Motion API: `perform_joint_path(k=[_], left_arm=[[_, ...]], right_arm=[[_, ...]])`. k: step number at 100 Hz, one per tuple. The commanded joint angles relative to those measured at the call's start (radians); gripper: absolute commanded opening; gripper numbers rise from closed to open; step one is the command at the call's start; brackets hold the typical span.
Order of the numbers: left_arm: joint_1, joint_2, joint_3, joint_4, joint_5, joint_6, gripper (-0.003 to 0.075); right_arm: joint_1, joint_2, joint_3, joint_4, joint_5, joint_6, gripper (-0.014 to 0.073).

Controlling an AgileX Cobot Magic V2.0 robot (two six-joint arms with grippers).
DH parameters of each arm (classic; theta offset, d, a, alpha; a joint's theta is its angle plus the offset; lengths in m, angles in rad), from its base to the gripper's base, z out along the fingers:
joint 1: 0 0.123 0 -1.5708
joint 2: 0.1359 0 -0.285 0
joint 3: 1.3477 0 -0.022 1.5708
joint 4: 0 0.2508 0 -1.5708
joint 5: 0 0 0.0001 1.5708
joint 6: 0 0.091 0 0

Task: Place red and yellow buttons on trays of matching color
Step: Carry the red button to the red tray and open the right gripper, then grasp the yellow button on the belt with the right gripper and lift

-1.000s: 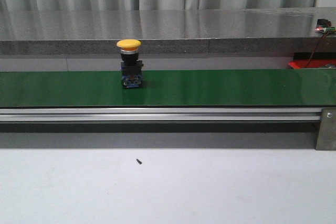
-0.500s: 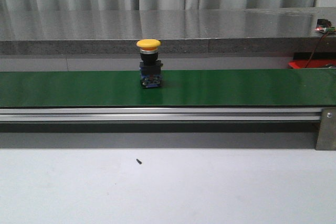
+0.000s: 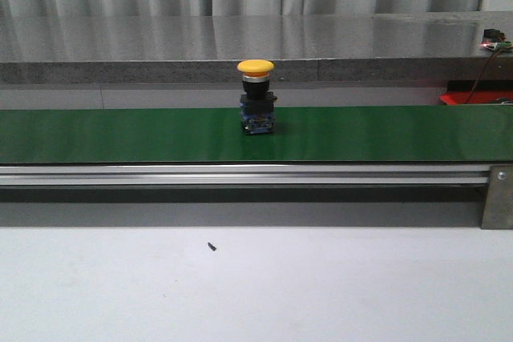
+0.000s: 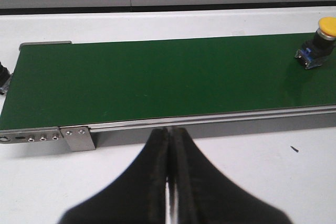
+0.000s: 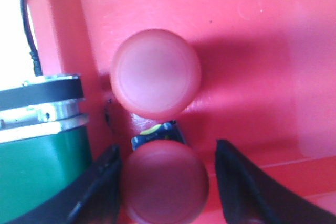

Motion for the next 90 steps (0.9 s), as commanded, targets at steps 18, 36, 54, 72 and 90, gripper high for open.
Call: perform_joint_path(k=[18,36,54,72,90], left_arm=[[-0.006,0.002,-0.025,-0.023,-0.067,-0.004,-0.0020],[-0.006,0.002,-0.025,-0.023,-0.067,-0.004,-0.0020],[-0.006,0.002,-0.025,-0.023,-0.067,-0.004,-0.0020],[-0.006,0.002,-0.025,-0.023,-0.067,-0.004,-0.0020],[-0.006,0.002,-0.025,-0.023,-0.067,-0.004,-0.0020]], right_arm=[[-0.006,-0.131,-0.023,0.003,-0.034,-0.003,0.0415],[0.036,-0.203,-0.023,0.006,0.029,-0.062,0.0415],[0.156,-0.255,-0.024,0.011,0.114,-0.174,0.0416],[0.308,-0.257,-0.024,0.066,0.207,-0.331,0.0497],[0.448,-0.257,-0.024,0.067,0.214,-0.340,0.0530]])
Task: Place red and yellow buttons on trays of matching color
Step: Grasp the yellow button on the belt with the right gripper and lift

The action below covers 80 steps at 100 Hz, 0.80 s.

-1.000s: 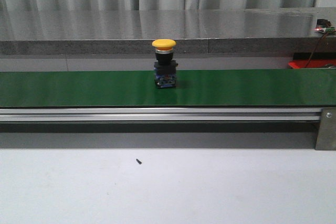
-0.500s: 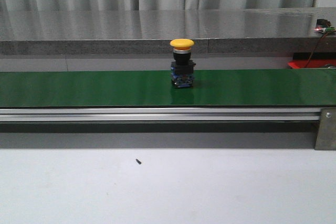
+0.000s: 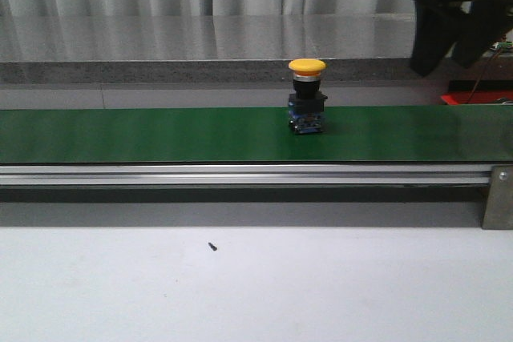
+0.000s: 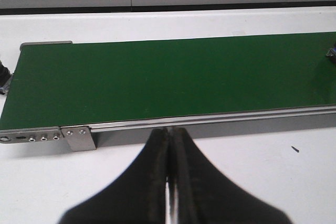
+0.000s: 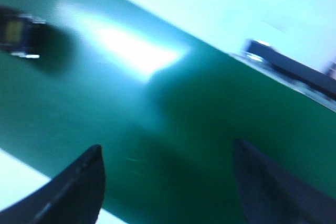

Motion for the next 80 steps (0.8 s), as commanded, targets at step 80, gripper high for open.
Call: perform_joint_path(k=[80], left_arm=[[-0.006,0.002,-0.025,-0.023,-0.067,-0.004,-0.0020]], right_arm=[[0.168,0.016,-0.028,0.095,-0.237,-0.019,0.0466]])
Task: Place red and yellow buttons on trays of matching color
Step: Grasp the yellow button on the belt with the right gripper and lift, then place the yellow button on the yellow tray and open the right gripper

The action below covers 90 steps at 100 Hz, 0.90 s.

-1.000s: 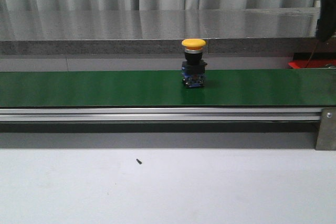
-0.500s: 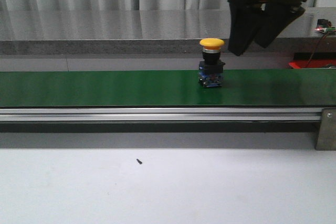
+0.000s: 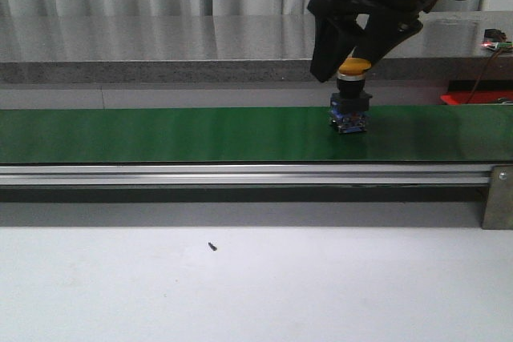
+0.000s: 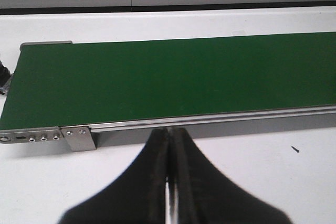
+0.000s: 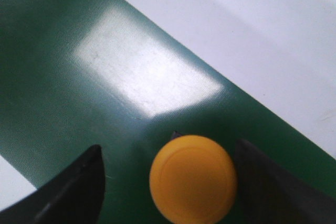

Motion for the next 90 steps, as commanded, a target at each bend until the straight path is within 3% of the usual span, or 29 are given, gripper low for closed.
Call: perform_joint_path(k=[1,19,29,58,90], left_arm=[[-0.006,0.002,-0.025,-0.023,-0.067,-0.004,-0.0020],[-0.006,0.002,-0.025,-0.023,-0.067,-0.004,-0.0020],[-0.006,0.002,-0.025,-0.023,-0.067,-0.004,-0.0020],[-0.006,0.002,-0.025,-0.023,-0.067,-0.004,-0.0020],[-0.006,0.002,-0.025,-0.023,-0.067,-0.004,-0.0020]], right_arm=[[-0.003,-0.041,-0.028,0.019,-0.043,-0.007,0.0453],[-0.003,-0.040,-0.028,0.017,-0.038,0.001,0.0241],[-0.003,-0.040,-0.028,0.017,-0.050,0.006,0.0177],[-0.029,-0.128,-0.023,0.018,-0.016,0.050,0.0173],[-0.207,-0.326,0.124,0.018,-0.001,0.103,0.0173]])
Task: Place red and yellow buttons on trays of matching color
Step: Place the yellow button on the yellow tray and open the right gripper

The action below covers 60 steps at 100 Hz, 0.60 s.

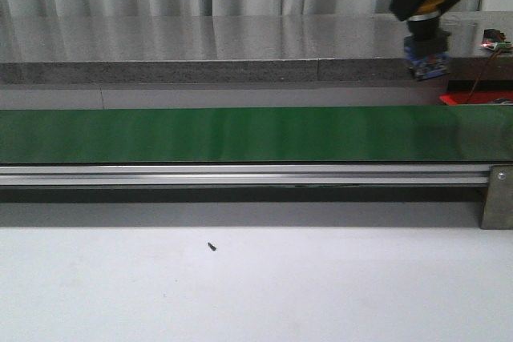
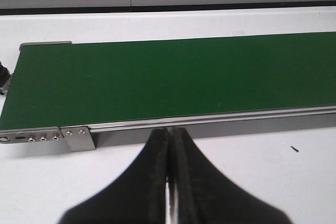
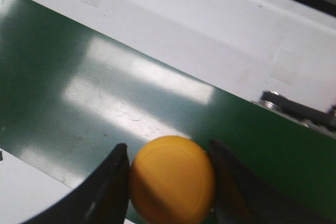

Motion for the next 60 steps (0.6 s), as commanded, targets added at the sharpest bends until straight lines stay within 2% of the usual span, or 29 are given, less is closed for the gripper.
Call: perform_joint_path(k=[1,41,60], left_arm=[[-0.006,0.002,-0.025,-0.023,-0.067,-0.004,-0.0020],[-0.006,0.002,-0.025,-0.023,-0.067,-0.004,-0.0020],[-0.006,0.002,-0.025,-0.023,-0.067,-0.004,-0.0020]], right_arm=[[-0.054,-0.097,0.023,0.013,-0.034,0.016,0.0173],[-0.446,-0.344,0.307,0.015,-0.080,0.112,0.0173],[-0.598,-0.407,0.407,0.029,-0.135,0.152,0.0173]])
